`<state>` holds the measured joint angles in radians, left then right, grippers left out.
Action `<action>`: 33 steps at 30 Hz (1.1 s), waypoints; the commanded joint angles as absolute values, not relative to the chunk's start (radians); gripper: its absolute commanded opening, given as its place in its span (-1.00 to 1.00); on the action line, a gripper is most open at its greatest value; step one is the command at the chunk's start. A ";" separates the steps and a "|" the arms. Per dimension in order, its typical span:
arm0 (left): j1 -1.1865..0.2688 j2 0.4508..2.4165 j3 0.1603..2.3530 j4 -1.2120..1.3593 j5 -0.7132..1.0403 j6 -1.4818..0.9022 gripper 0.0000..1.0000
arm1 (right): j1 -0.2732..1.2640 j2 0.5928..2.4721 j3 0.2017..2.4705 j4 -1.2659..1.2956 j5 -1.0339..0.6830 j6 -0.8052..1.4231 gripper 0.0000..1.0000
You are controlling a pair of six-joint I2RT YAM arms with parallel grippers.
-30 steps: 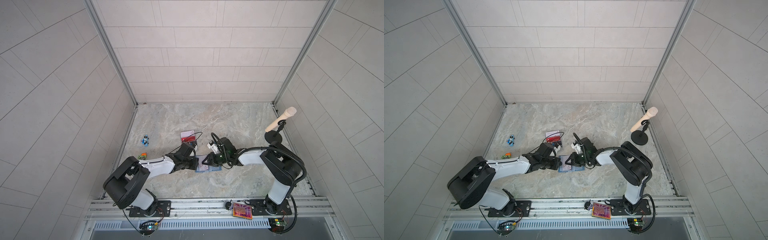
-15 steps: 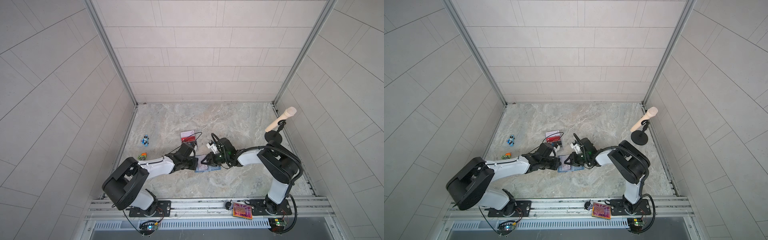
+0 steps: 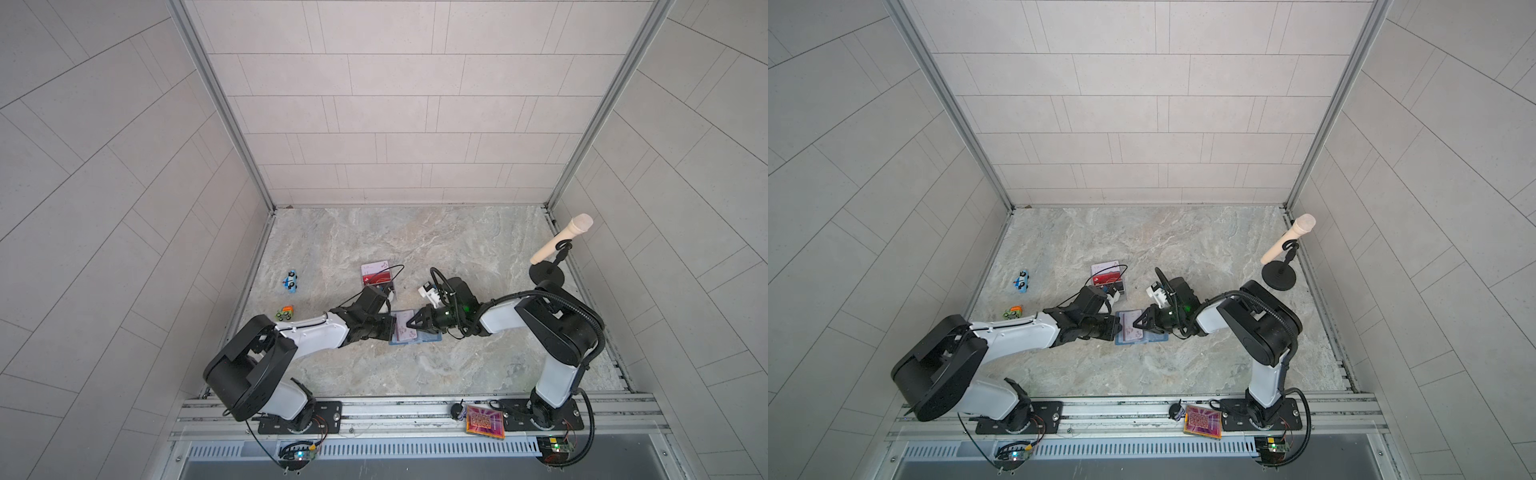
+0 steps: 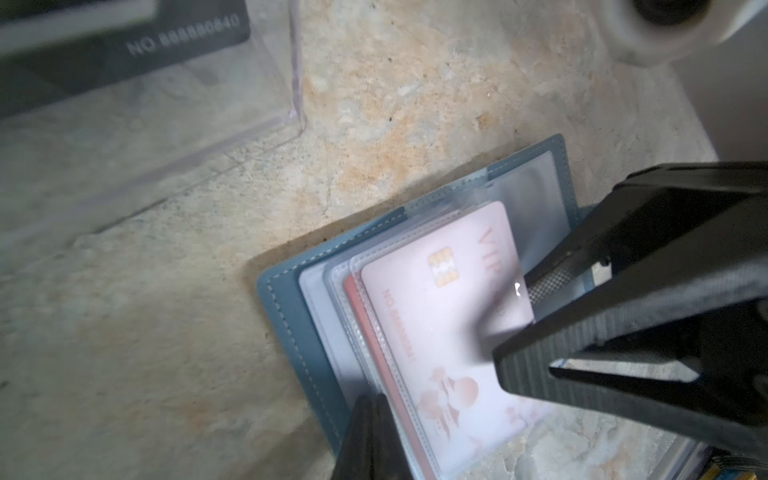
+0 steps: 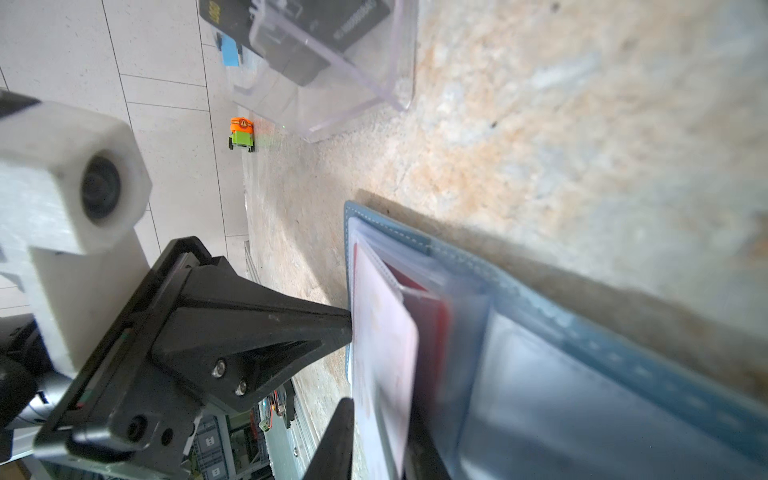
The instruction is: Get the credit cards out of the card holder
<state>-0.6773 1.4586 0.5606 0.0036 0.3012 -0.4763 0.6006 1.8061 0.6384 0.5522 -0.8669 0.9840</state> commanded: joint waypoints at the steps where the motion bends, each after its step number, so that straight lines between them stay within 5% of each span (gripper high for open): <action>1: -0.684 1.455 0.542 -0.078 0.277 -0.464 -0.92 | 0.592 1.769 0.626 0.607 -0.887 1.006 -0.57; 33: -0.690 1.460 0.534 -0.067 0.267 -0.476 -0.90 | 0.639 1.910 0.663 0.795 -0.942 1.107 -0.50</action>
